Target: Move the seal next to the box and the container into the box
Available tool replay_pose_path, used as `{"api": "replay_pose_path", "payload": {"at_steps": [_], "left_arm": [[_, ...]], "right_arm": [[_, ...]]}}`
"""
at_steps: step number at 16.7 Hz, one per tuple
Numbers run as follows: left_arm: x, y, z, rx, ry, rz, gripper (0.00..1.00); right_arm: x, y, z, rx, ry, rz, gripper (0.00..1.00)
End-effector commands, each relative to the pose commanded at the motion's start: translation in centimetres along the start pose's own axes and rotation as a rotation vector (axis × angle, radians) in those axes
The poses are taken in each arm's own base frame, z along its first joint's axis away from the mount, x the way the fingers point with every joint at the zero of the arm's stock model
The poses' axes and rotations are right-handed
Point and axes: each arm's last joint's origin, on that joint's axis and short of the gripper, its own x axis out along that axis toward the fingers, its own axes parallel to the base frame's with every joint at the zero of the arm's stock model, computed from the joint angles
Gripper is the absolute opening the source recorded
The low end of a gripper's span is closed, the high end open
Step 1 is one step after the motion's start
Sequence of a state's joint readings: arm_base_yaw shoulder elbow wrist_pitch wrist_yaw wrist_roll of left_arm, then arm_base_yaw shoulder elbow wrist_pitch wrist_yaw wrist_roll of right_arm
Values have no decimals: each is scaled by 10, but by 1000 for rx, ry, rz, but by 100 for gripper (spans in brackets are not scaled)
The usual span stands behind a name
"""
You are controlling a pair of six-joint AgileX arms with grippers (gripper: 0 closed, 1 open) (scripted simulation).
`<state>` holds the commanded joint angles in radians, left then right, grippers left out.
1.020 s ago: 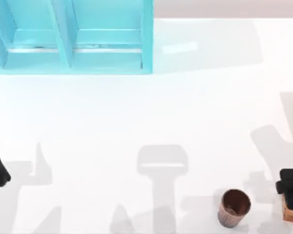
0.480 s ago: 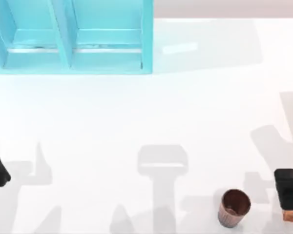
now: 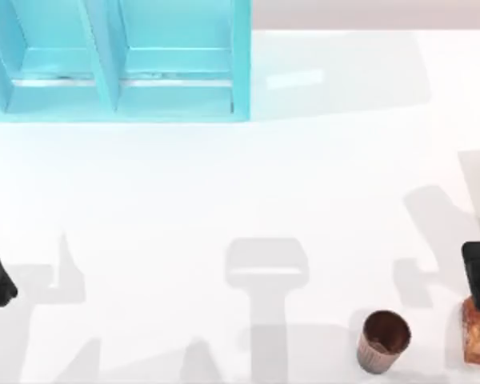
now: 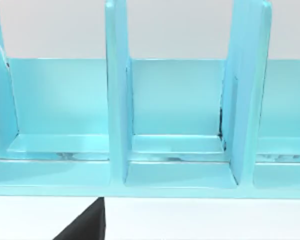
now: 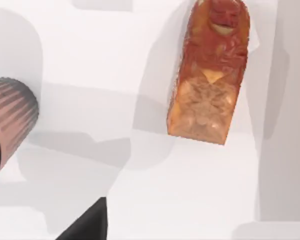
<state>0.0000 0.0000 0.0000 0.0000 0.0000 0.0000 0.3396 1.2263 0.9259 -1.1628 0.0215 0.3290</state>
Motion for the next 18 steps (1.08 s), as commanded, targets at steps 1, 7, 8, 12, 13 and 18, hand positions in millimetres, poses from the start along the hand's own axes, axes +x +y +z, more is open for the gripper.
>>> {"api": "replay_pose_path", "payload": {"at_steps": [1, 7, 8, 12, 13, 18], "left_arm": [[0, 0, 0, 0, 0, 0, 100], [0, 0, 0, 0, 0, 0, 100], [0, 0, 0, 0, 0, 0, 100], [0, 0, 0, 0, 0, 0, 100], [0, 0, 0, 0, 0, 0, 100], [0, 0, 0, 0, 0, 0, 100]], "right_arm": [[-7, 0, 0, 2, 4, -3, 100], [-45, -2, -1, 5, -8, 4, 100], [-45, -2, -1, 5, -8, 4, 100], [-44, 3, 3, 2, -11, 11, 100], [-42, 10, 6, 1, -4, 13, 100], [-9, 69, 14, 16, 93, -13, 100]]}}
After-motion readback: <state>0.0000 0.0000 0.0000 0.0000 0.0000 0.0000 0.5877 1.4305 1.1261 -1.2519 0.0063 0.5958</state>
